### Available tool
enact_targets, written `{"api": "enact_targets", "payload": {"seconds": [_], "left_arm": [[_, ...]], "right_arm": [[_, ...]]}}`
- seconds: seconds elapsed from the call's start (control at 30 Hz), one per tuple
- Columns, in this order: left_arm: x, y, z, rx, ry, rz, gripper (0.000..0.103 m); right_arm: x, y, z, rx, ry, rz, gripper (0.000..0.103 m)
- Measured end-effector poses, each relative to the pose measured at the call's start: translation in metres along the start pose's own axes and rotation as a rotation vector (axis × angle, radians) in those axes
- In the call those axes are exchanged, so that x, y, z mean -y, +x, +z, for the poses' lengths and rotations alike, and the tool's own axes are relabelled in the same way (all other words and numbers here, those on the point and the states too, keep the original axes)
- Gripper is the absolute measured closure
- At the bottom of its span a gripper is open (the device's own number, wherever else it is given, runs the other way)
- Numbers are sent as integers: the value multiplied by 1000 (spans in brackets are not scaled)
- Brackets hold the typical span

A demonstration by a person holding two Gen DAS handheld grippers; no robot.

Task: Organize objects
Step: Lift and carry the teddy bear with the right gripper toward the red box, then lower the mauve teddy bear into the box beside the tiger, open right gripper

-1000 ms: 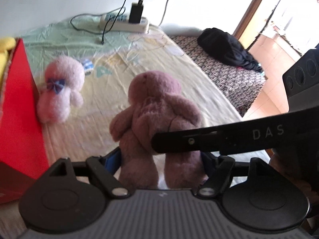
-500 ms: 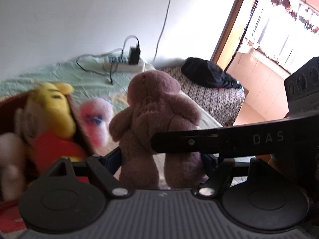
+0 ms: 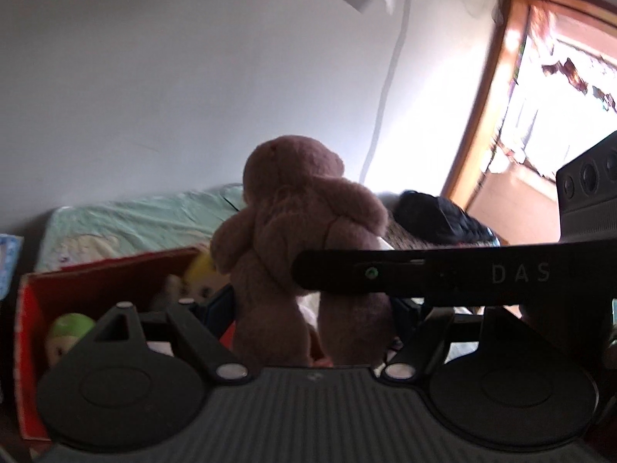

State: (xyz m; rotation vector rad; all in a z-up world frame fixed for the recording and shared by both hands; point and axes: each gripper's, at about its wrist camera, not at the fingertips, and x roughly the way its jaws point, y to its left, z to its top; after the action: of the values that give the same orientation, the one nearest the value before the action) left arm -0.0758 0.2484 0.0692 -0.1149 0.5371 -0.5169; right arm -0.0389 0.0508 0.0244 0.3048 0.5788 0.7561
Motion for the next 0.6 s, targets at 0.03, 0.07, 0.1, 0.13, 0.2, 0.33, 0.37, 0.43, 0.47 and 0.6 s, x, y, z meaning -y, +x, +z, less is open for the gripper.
{"api": "enact_targets", "payload": {"seconds": [0.03, 0.07, 0.1, 0.13, 0.2, 0.33, 0.37, 0.43, 0.47, 0.6], "left_arm": [[-5, -4, 1, 12, -13, 10, 26], [-11, -6, 2, 22, -26, 23, 26], [-15, -10, 3, 26, -40, 34, 26], [-20, -11, 3, 26, -54, 46, 26], [-26, -11, 2, 26, -70, 70, 26], [-35, 6, -4, -18, -119, 103, 26], [-38, 11, -6, -30, -135, 101, 26], [-43, 21, -12, -57, -164, 95, 26], [-44, 27, -13, -71, -174, 93, 26], [-48, 49, -20, -125, -186, 97, 26]], "right_arm": [[-4, 6, 3, 0, -19, 15, 70], [-7, 10, 5, -3, -32, 27, 70], [-9, 15, 6, -7, -39, 36, 70], [-10, 20, 8, -12, -42, 46, 70], [-10, 31, 8, -25, -40, 71, 70], [1, 52, 5, -81, -33, 69, 70], [2, 55, 3, -94, -38, 63, 70], [9, 60, 1, -118, -42, 50, 70], [11, 62, 0, -129, -42, 44, 70], [18, 72, -4, -174, -70, 12, 70]]}}
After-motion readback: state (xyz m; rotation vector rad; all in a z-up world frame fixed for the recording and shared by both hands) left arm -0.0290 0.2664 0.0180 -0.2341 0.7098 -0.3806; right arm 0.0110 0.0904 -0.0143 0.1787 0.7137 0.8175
